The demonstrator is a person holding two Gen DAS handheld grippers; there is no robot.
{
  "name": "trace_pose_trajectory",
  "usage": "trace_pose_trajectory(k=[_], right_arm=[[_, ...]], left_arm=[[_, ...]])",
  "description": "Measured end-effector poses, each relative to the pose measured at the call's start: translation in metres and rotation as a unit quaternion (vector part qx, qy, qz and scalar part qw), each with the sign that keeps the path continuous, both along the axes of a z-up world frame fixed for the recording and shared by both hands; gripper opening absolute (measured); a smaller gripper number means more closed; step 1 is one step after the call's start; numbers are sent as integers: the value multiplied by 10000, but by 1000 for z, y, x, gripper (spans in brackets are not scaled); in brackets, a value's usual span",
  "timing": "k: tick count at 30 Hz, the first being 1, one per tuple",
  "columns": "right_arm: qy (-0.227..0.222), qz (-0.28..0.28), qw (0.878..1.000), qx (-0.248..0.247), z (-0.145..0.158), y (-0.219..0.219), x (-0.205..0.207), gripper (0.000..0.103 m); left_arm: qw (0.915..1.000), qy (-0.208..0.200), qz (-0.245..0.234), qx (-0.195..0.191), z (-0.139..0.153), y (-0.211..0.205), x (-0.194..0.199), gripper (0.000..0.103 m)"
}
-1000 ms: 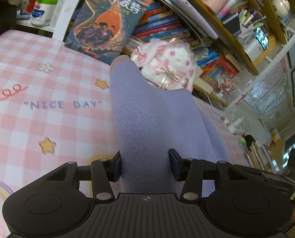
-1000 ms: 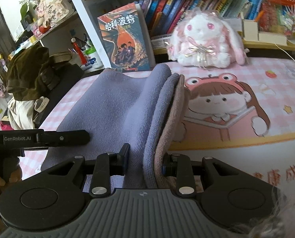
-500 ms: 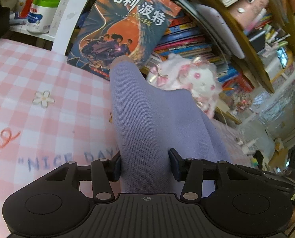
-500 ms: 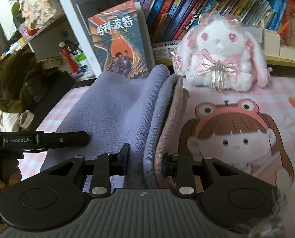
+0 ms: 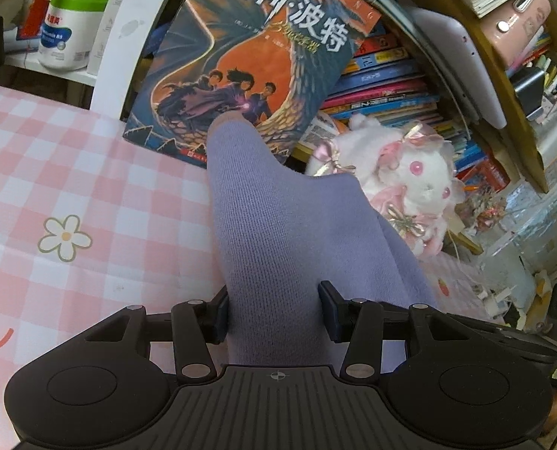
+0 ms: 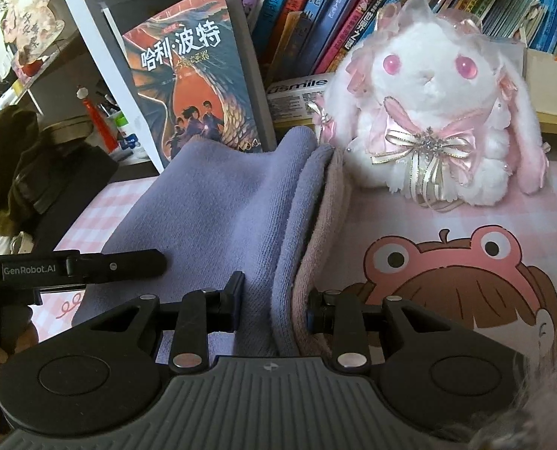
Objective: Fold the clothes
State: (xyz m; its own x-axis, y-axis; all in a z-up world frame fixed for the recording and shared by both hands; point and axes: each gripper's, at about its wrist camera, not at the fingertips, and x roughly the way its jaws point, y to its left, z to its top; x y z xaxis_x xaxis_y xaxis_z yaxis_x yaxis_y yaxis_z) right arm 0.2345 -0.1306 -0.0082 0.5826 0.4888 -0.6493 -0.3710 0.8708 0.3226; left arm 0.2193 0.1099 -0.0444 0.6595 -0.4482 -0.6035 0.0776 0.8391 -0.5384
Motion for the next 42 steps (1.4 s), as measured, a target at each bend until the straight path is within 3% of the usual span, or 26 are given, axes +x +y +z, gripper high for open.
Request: trace_pose_trajectory(k=[5, 8, 15, 18, 27, 32, 42], right_arm=[[118, -60, 9999, 3, -11, -1, 7, 33], [135, -176, 9997, -46, -14, -3, 9, 48], [31, -528, 9984, -193, -2, -12, -1, 70], [-144, -788, 9967, -136, 12, -20, -16, 79], [-587, -1039, 9919, -425, 23, -31, -71, 83], [-635, -1094, 9891, -749, 19, -31, -102, 87], [-528, -1253, 9842, -1135, 7, -27, -151, 94]], left_arm=[[9998, 145, 77, 60, -9, 0, 2, 54], [9997, 121, 78, 178, -8, 0, 1, 59], [9957, -202, 377, 825, 17, -4, -19, 70], [9906, -409, 506, 1200, 28, -11, -39, 80], [9788, -639, 690, 1819, 35, -36, -97, 85], [9736, -623, 765, 2056, 34, -47, -123, 95], [9700, -327, 800, 2273, 22, -57, -151, 101]])
